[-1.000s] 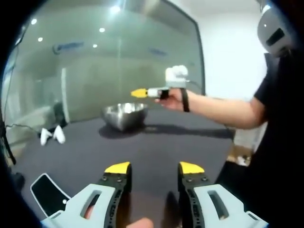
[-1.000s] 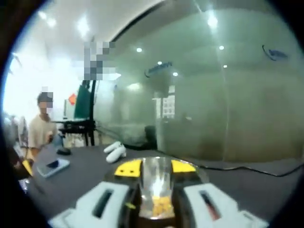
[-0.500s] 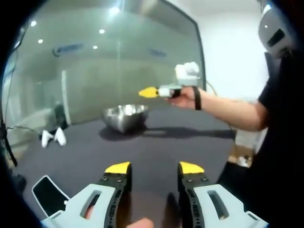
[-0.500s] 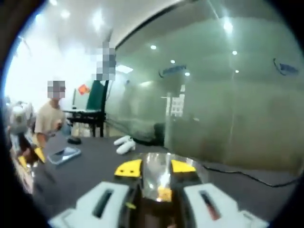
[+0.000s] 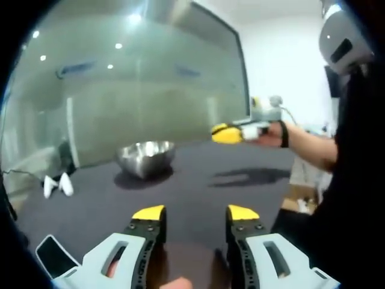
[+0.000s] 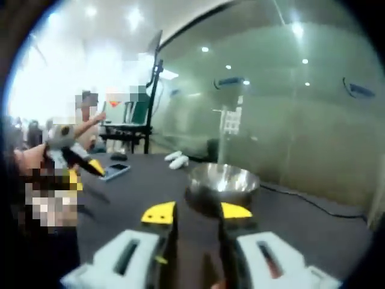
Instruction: Pick up the QQ candy scattered on the table and place it into the stainless steel bowl on the table
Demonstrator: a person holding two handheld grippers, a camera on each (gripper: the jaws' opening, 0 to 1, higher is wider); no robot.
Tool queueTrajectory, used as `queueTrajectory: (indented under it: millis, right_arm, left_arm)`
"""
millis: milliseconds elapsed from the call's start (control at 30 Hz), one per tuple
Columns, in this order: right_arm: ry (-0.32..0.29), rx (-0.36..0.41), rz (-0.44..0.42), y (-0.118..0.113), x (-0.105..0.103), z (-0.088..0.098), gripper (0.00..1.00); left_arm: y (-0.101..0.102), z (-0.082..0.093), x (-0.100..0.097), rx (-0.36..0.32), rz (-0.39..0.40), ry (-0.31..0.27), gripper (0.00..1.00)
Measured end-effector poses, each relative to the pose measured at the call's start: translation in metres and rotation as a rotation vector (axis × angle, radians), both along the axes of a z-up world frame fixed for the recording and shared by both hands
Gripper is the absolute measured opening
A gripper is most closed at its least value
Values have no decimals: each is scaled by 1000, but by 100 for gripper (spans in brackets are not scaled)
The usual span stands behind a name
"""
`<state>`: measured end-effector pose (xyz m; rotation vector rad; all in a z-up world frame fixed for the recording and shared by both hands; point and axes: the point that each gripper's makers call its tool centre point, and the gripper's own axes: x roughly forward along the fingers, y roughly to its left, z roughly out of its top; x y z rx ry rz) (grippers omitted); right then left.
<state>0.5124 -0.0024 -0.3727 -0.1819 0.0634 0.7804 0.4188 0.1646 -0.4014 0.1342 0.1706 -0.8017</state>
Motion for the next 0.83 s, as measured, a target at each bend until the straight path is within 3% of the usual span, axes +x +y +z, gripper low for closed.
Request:
queueTrajectory:
  millis: [100,233,333,500,833]
  right_arm:
    - [85,21,-5,-11,-22,-26,26]
    - [90,-31,-18,-21,-37,-46,26]
    - [132,37,-33,-27,-41,-44,27]
    - [103,37,-39,-28,-39,-38,27]
    - [113,25,-33,-24,-39,-41,26]
  left_arm:
    - [-3,-2,-2,8,-7,5,41]
    - [-4,-1,-5,8,-12,7,41]
    - [-4,-2,-8,11,-13,5,41]
    - [-2,-2,-8,12,-7,3,41]
    - [7,3,-5,7,20,-19,41]
